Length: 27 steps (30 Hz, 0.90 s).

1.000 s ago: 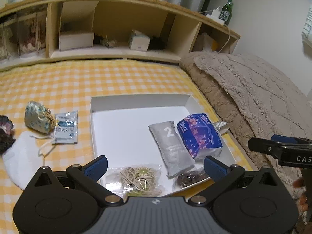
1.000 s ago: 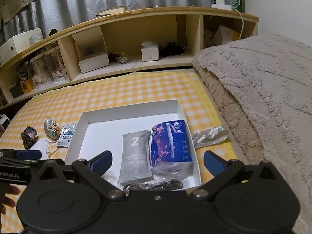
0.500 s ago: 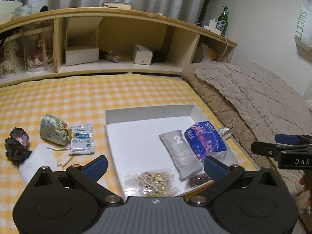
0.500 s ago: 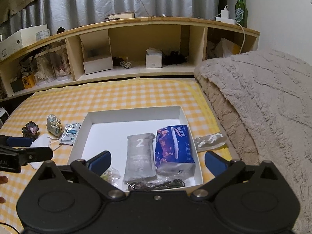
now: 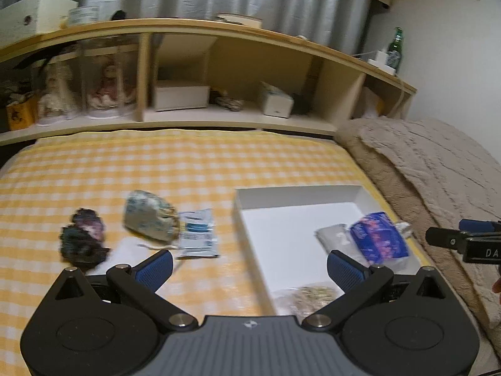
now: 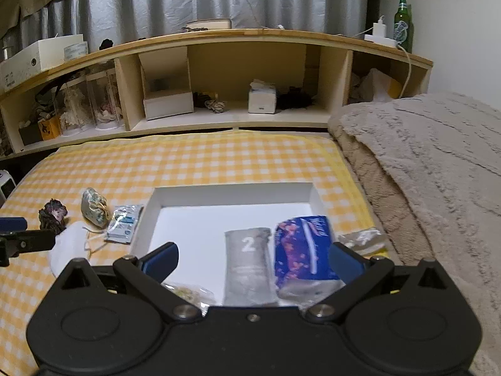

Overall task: Organize soft objects
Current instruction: 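Withdraw both tools from the tray toward the scrunchies and mask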

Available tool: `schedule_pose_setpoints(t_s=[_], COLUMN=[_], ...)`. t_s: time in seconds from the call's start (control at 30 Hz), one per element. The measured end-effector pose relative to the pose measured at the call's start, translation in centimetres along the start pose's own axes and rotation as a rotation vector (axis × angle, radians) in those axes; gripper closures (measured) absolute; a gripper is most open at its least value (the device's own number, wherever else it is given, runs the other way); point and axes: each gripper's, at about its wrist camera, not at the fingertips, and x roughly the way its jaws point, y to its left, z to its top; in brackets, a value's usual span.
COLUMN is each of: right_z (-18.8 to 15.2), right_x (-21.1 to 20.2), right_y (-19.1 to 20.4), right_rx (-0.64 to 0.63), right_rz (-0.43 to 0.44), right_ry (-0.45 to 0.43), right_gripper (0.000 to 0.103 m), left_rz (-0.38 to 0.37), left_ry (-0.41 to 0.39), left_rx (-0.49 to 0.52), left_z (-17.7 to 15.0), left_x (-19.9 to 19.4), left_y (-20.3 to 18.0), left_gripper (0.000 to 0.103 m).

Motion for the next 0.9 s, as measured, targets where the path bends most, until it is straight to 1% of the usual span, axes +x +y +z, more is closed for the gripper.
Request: schedule_pose_setpoints(t_s=[0.3,0.37,0.5,0.7,0.77,0.9], right_z=[1.3,1.5,1.7,1.6,1.4,0.9], right_x=[1.9,2.3,2.9,3.4,3.6,4.2], right_y=[4.6,5.9,8.6,11.3,12.2,14.4], right_rx=[0.012,0.012,0.002,0.051,0.057,-0.008], right_rz=[0.081,0.109,0.138,0.224,0.224,0.204], right_ry=[-0.007,-0.002,-0.004,-0.044,-0.057,-0.09], right_gripper=[0.0,0.0,0.0,0.0,0.0,0.0], left_rz=[0.06,0.077,0.108,0.116,0.138,0.175], left_ry=[-0.022,-0.023,-0.03,-0.036,-0.045,-0.048], left_rx=[-0.023,-0.025,-0.046,-0.084,-0.062,-0.007], left_z=[0.5,0.5,0.6,0.9,1.3,1.8], left_x=[-1.2,-1.3,-1.5,-1.2,-0.8,0.5], left_y=[5.7,6.7,8.8,11.5,12.0,13.2], left_gripper=[0.0,0.0,0.0,0.0,0.0,0.0])
